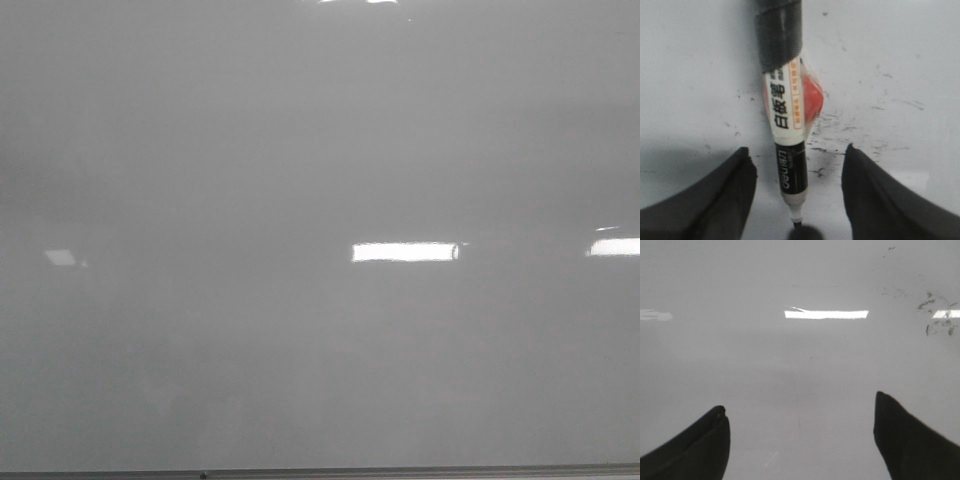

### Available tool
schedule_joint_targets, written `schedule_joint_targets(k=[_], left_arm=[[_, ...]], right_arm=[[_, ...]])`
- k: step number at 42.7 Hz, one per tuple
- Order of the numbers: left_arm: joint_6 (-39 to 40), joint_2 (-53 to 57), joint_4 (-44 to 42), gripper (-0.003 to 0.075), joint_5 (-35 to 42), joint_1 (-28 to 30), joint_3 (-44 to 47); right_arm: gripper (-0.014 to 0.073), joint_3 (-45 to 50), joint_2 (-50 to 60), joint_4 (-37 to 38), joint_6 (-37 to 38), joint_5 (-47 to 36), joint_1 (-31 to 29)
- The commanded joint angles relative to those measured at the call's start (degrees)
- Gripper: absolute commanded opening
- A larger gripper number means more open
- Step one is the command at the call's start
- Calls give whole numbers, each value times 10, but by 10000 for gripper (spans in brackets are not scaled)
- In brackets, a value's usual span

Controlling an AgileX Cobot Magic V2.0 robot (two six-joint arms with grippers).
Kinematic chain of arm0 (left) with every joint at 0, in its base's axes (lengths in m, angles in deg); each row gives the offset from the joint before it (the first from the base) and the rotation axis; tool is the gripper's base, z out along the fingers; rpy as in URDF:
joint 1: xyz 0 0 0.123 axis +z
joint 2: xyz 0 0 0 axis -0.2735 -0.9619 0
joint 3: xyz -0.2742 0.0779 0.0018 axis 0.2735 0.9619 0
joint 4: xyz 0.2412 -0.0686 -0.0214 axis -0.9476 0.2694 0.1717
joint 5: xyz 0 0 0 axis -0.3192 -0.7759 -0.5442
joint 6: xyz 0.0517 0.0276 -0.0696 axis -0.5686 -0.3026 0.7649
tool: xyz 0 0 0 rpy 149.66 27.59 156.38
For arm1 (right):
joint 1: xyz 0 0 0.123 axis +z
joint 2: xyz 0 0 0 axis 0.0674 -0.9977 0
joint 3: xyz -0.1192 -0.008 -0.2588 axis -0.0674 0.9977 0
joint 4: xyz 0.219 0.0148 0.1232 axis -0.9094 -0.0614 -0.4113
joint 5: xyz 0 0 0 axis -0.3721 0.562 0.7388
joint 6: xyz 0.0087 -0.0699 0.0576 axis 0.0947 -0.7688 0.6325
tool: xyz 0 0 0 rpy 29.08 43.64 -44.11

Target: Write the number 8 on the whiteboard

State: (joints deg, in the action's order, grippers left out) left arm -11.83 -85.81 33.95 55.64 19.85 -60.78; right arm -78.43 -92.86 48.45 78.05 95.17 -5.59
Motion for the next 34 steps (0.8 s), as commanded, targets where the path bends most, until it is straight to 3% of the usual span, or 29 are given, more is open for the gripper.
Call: schedule_joint_targets(k=[1,12,19,25,29,34], left_arm=[[3,5,-1,252,39,2,-20],[3,9,-4,-8,32,2,-20],[3,38,-10,-21,-21,2,-25],[1,64,-10,-21,-208,-12,-78],[-51,65,3,-21,-371,-44,-134],[-128,49,48,-21,-509,-99,-188]], right_arm=[[608,-20,-8,6,-3,-48,-1],[608,-20,-8,6,-3,-48,-1],[608,-20,-8,6,-3,-48,-1],[608,-20,-8,6,-3,-45,-1],[608,-27,-16,6,-3,-17,-1],[608,-45,-42,6,-3,24,1]])
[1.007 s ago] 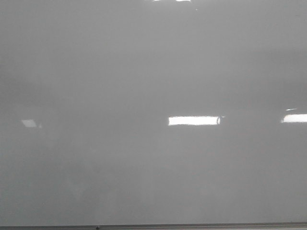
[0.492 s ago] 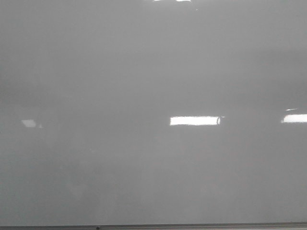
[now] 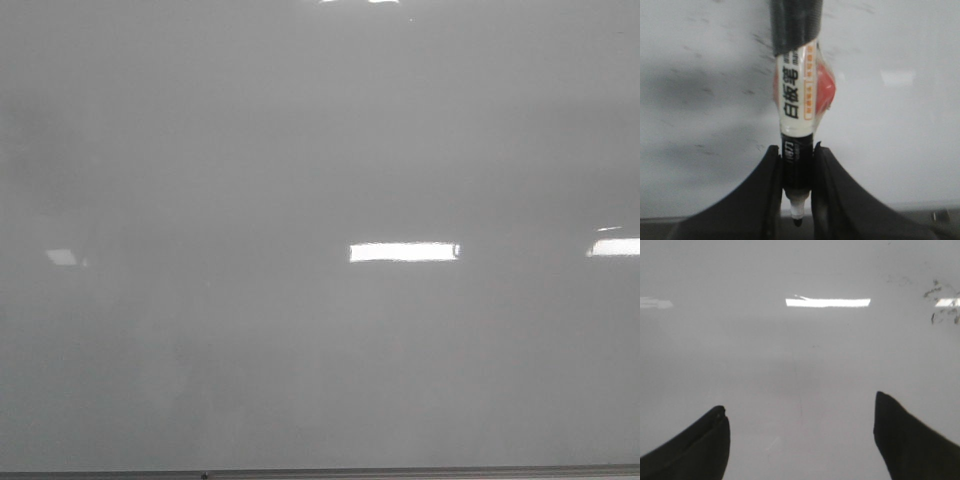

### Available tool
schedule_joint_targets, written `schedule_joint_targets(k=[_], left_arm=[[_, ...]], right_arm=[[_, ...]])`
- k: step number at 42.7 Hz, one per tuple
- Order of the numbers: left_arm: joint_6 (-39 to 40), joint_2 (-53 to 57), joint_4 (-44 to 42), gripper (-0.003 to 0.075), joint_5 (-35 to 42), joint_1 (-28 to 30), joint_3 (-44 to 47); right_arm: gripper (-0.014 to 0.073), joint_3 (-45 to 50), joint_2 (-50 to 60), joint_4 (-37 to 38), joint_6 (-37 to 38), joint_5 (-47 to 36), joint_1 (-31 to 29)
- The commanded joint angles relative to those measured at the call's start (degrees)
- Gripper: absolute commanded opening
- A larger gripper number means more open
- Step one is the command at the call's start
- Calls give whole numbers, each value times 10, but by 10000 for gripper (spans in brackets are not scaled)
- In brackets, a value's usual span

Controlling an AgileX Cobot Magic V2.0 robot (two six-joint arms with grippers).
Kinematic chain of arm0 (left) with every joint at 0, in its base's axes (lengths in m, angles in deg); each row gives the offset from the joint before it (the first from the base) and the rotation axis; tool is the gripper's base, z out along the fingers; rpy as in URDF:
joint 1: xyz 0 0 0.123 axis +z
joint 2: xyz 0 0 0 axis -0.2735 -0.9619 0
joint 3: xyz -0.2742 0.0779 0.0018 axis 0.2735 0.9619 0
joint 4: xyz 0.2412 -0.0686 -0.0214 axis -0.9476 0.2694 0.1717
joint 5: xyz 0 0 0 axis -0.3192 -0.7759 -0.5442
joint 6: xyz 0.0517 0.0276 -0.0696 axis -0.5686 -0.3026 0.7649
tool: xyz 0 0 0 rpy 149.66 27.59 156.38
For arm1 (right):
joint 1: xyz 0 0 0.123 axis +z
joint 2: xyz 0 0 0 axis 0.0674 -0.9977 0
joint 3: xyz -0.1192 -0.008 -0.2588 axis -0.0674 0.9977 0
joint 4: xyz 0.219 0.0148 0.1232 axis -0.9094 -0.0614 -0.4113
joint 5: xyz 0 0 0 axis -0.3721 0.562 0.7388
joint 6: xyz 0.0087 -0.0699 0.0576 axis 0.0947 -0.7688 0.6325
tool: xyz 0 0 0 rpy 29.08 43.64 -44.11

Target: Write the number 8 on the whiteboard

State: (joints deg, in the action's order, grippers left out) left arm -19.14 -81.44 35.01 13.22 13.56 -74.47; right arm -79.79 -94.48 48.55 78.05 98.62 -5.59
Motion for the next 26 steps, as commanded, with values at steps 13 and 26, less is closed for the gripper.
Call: schedule_joint_targets(k=[13,26], left_arm=[[-254,-26,63,-21,-275,-207,-122],[-380,-25,156,-21,-308,-313,-123]], right_arm=[[608,-82,-131,-15,-41,62,79],[608,-174,-278,-127,-212,166,202]])
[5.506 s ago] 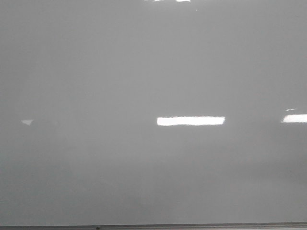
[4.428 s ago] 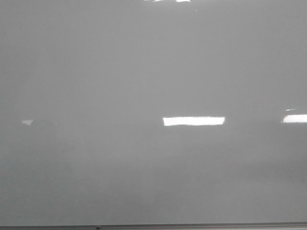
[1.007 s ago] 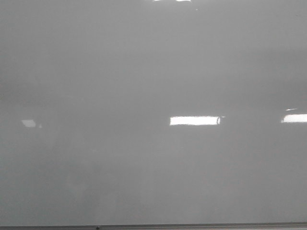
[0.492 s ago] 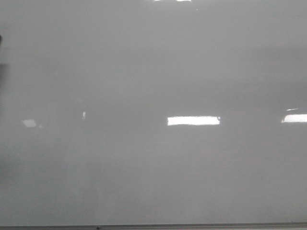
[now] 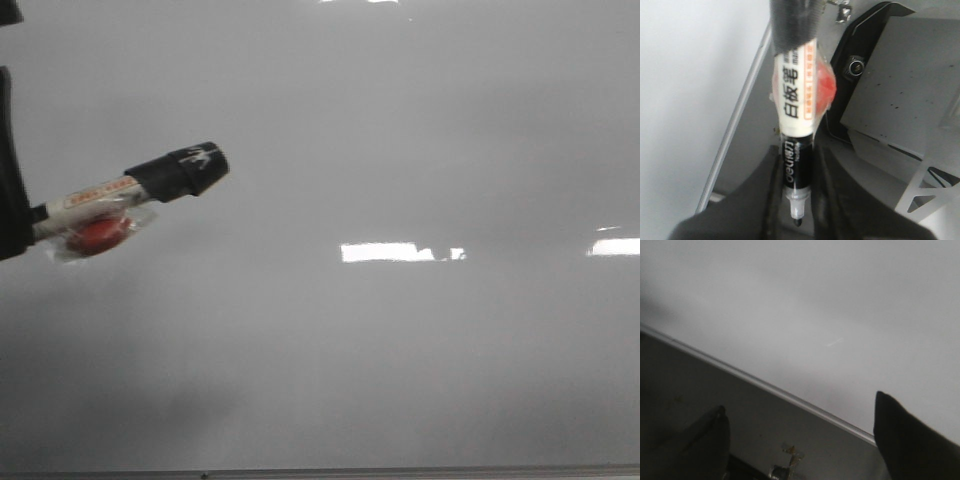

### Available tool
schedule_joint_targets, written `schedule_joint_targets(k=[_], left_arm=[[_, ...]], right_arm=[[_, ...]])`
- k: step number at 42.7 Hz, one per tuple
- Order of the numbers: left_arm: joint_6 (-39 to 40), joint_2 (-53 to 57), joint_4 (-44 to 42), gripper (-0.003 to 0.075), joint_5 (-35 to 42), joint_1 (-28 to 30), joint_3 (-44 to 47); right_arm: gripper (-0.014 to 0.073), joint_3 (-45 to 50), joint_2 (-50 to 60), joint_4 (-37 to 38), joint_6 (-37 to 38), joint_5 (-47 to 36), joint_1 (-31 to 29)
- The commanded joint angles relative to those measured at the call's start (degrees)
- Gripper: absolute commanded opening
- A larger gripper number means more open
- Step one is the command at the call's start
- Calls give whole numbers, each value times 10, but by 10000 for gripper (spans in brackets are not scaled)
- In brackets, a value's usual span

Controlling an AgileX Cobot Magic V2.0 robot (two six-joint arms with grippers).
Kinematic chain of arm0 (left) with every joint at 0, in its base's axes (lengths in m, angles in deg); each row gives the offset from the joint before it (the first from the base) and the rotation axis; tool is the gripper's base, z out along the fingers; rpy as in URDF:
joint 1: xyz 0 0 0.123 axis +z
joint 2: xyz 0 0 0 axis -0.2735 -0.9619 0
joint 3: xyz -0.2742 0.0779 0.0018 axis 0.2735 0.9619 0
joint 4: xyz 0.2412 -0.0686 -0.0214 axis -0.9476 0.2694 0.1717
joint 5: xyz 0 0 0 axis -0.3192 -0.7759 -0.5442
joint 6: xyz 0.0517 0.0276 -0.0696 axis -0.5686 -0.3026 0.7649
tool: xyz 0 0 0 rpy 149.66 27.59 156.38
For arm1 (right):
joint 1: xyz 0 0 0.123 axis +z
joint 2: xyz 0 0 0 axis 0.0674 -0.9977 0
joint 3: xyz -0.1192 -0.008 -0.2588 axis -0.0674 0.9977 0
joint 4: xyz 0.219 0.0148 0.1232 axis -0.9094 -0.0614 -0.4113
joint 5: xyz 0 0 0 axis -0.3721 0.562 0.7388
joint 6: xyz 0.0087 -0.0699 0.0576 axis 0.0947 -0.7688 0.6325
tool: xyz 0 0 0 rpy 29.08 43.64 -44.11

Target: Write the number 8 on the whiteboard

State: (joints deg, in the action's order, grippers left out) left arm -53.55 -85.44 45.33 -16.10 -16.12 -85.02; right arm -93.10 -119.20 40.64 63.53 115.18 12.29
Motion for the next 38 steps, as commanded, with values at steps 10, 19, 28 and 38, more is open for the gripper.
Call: schedule_joint_targets(k=[10,19,28,38], left_arm=[[-101,33,114,-21,-7,-46,-18],[-102,36,114,-21,-7,-46,-18],[-102,36,114,-21,-7,-46,-18],[-103,36,114,-21,-7,-46,-18]], right_arm=[[601,-141,-186,-239,-307,110,111],[601,-231,-284,-282,-369,136,165],[599,-306,-353,-281,-375,159,207],[436,-338,-396,-289,-381,186,214]])
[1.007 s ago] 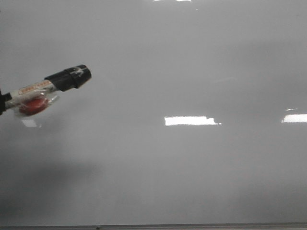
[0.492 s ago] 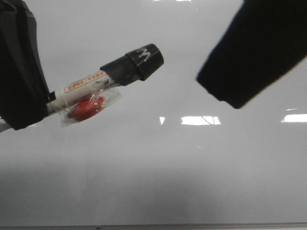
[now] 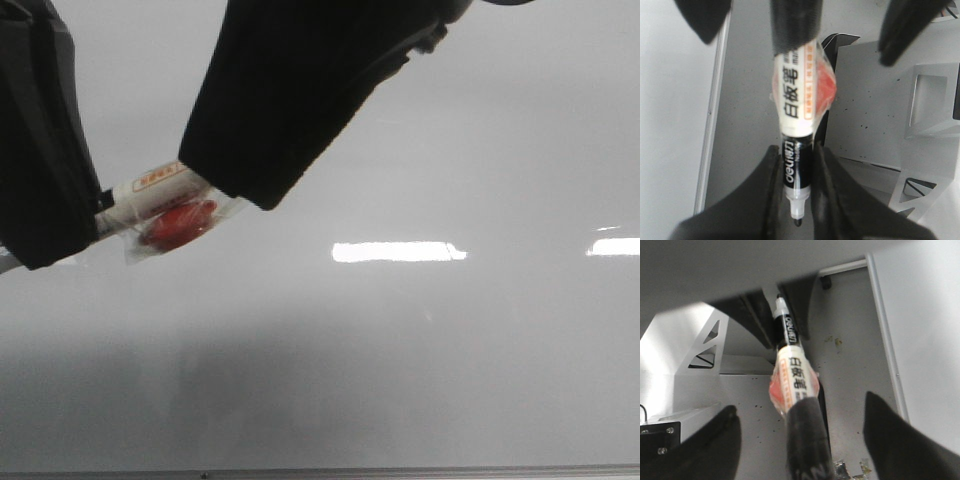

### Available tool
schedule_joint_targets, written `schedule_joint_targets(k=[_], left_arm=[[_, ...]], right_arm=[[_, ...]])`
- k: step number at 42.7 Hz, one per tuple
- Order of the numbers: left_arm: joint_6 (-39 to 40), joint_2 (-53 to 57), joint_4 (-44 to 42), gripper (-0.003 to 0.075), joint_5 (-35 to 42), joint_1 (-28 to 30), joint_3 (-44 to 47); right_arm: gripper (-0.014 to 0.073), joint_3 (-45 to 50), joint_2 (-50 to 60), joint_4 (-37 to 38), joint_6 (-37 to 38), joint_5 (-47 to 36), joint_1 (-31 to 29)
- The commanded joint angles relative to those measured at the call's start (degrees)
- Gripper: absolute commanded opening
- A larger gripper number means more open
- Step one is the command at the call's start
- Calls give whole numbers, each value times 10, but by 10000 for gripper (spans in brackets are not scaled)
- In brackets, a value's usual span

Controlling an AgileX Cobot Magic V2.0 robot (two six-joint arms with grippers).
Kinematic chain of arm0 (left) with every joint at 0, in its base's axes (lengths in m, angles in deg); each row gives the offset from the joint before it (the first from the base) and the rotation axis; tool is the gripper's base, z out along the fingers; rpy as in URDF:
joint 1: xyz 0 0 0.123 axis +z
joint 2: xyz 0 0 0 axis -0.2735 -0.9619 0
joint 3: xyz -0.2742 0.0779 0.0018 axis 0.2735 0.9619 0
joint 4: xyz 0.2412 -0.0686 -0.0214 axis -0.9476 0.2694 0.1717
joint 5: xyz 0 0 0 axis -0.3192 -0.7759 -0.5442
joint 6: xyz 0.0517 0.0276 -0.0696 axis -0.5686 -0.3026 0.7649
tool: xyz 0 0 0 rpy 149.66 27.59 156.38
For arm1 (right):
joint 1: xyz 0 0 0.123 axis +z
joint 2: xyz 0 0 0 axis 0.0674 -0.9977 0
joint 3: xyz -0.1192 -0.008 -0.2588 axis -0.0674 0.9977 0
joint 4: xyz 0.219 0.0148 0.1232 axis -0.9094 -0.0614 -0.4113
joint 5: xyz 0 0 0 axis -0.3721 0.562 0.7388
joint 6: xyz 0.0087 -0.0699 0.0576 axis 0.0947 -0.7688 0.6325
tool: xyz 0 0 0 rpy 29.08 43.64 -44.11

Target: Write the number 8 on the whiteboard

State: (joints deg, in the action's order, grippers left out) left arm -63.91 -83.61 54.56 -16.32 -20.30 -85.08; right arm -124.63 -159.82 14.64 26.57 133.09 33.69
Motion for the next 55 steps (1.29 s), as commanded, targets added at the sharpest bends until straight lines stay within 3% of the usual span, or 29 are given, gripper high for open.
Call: schedule_joint_targets(k=[1,10,23,26,32,35,42,55], left_arm=[[0,17,22,-21,-5,-4,-17],[0,17,22,-21,-5,-4,-17],[2,17,22,-11,-3,-4,-17],[2,17,22,33,-3,-4,-17],[4,17,22,239,-3,-4,-17],[8,17,22,301,-3,-4,-17],[36,19,22,293,-2,8,-17],[31,58,98,293,4,59,-8]], right_arm=[[424,-24,7,-29,-12,7,0],[335,-29,-2,-44,-19,10,0],[-77,-29,-2,-62,-19,32,0],[-64,-29,-2,-62,-19,31,0],[-67,-29,-2,-61,-19,29,-1],[-67,-29,0,-51,-19,34,-3],[-63,-12,25,-37,-19,38,-25],[-60,105,126,-41,-19,-18,-145]])
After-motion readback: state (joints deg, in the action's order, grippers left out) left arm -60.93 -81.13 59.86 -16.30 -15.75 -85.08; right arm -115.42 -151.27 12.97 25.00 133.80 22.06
